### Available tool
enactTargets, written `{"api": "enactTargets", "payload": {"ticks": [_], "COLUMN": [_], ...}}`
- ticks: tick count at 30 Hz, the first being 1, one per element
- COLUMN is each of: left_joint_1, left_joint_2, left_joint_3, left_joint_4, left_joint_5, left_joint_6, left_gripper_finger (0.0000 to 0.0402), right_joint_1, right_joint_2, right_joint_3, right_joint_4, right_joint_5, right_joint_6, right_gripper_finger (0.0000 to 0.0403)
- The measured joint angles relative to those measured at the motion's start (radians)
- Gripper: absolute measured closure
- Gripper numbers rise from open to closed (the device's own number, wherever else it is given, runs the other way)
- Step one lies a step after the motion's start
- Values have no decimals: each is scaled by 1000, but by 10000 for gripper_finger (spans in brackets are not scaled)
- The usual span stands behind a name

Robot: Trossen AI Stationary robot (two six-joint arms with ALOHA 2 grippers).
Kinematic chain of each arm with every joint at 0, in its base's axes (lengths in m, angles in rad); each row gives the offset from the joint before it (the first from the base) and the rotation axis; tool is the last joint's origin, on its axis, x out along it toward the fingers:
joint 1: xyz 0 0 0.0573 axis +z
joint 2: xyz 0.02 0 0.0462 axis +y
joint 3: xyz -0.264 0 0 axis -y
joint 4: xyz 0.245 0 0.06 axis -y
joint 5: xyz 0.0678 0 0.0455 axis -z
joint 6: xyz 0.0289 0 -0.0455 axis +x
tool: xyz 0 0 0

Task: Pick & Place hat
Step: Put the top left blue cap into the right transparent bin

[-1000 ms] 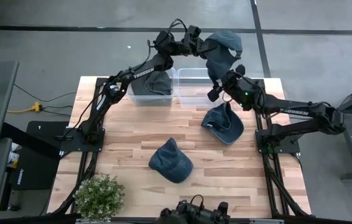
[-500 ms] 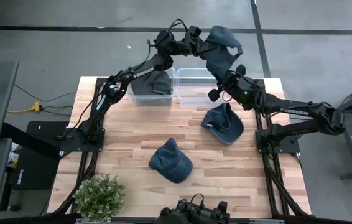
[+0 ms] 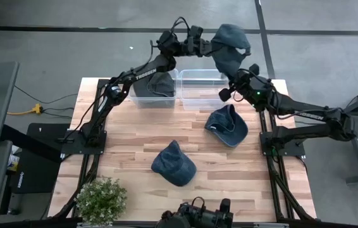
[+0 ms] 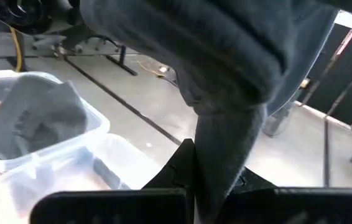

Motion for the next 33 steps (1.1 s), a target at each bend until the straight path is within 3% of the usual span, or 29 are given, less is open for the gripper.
{"api": "enactTargets", "payload": {"ticks": [10,14,24,33], "left_joint_1": [5,57,230,264], "left_joint_2": [0,0,-61,-135], "left_joint_3": [0,0,0,0], "left_joint_4": [13,13,124,113], "left_joint_5": [-67,-51,56,190], "left_joint_6": [22,81,-19,-69], "left_gripper_finger": [148,99,107,115], "right_joint_1": [-21,-43,-110,-132], "right_joint_2": [-14,-16,46,285], "right_joint_3": [26,28,45,252], "right_joint_4": [-129,-182,-328,-532], "right_joint_5": [52,66,-90,-147], "right_joint_6": [51,83,81,-21], "right_gripper_finger": [402,402,402,402]}}
